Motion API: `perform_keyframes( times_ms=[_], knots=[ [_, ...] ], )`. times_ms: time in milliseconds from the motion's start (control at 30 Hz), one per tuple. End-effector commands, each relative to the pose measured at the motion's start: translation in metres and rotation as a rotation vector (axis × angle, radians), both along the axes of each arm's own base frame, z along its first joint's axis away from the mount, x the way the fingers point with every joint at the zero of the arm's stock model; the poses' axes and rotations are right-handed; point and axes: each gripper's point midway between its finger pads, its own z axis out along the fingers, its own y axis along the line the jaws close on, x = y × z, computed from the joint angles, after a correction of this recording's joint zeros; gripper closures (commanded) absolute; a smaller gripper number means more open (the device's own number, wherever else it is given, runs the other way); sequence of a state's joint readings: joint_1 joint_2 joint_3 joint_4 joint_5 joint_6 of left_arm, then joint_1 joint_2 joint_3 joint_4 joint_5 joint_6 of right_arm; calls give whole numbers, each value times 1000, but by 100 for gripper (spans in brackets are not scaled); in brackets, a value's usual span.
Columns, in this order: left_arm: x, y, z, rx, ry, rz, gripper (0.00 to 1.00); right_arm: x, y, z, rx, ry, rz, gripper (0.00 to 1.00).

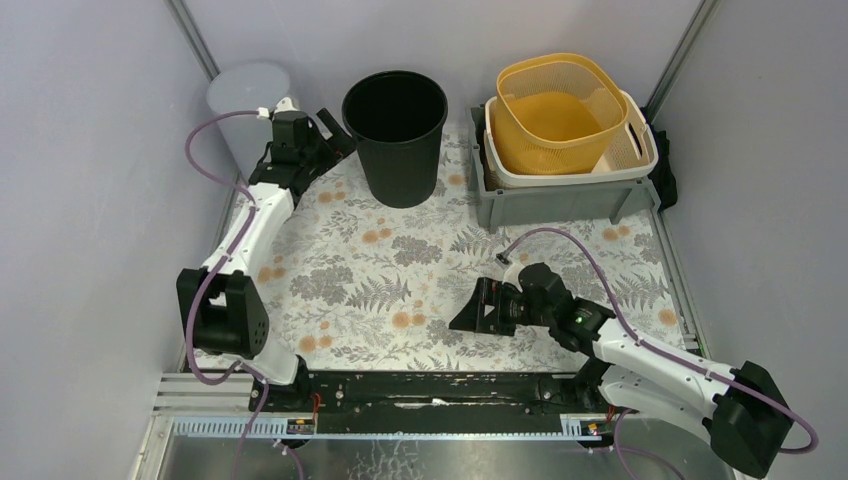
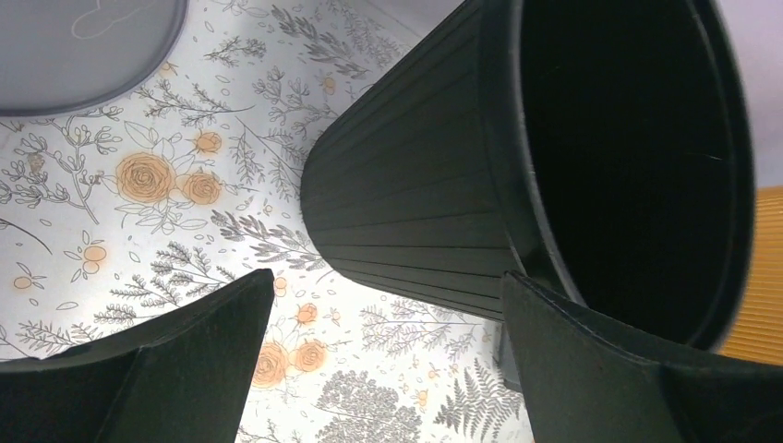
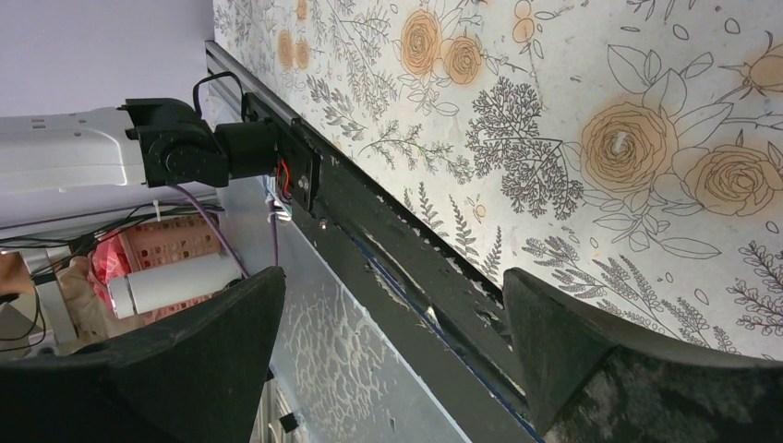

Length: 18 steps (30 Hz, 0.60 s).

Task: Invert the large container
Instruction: Move the container to the center of the board.

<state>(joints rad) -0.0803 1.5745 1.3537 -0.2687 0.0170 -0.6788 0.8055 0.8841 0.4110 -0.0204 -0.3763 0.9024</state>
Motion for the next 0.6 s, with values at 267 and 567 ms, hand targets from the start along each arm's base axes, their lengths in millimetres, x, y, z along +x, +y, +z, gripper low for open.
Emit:
perform_keyframes(
  times_ms=[267,567],
  knots=[
    [20,-23,52,-62,-57,7,0,-3,-2,9,60,-42,-22,5],
    [42,-21,28,-23,9,61,0,-4,-4,10,65,-50,-24,5]
  ],
)
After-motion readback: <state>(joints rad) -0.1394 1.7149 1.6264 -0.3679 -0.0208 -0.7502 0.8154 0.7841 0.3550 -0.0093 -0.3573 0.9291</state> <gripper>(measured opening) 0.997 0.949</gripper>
